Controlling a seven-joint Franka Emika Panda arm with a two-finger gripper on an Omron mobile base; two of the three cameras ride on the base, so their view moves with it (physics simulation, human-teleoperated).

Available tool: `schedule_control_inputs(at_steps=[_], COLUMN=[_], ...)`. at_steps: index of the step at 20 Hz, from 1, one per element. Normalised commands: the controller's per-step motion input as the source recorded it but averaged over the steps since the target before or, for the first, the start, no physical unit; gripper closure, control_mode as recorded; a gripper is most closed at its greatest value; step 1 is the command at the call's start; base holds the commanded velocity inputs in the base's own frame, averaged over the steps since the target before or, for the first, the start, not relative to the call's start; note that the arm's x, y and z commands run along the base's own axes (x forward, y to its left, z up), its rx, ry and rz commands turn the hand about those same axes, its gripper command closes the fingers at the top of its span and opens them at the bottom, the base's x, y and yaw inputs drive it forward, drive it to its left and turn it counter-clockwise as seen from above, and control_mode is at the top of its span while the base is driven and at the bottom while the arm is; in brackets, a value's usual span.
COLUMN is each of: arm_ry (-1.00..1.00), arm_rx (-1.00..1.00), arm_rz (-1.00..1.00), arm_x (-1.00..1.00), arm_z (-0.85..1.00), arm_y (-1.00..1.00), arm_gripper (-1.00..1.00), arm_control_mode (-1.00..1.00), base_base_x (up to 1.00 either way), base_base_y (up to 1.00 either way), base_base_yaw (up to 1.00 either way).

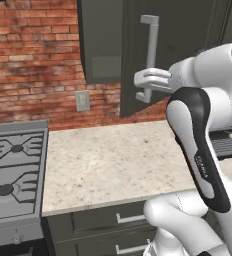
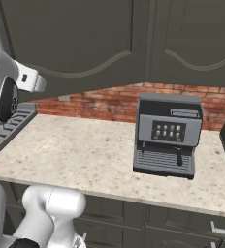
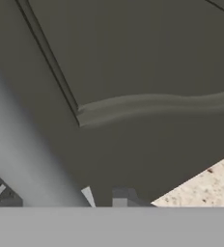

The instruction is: Open the cabinet. Pick the soap dispenser and place it next to the sink. Then close the cabinet.

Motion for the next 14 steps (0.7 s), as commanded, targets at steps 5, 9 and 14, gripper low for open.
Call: schedule_control_inputs(at_steps=[5, 9, 14], arm_ry=[-0.01, 0.00, 0.00], arm_rx=[0.03, 0.00, 0.00], arm_rz=[0.13, 0.11, 0.08], arm_x=[-0.08, -0.13, -0.10], arm_z=[0.00, 0.00, 0.00], arm_y=[-1.00, -1.00, -1.00], arm_gripper=[1.00, 1.00, 1.00], arm_control_mode=[-1.00, -1.00, -1.00], base_base_x=[0.00, 0.00, 0.00], base_base_y=[0.00, 0.00, 0.00], base_base_yaw=[0.00, 0.00, 0.00])
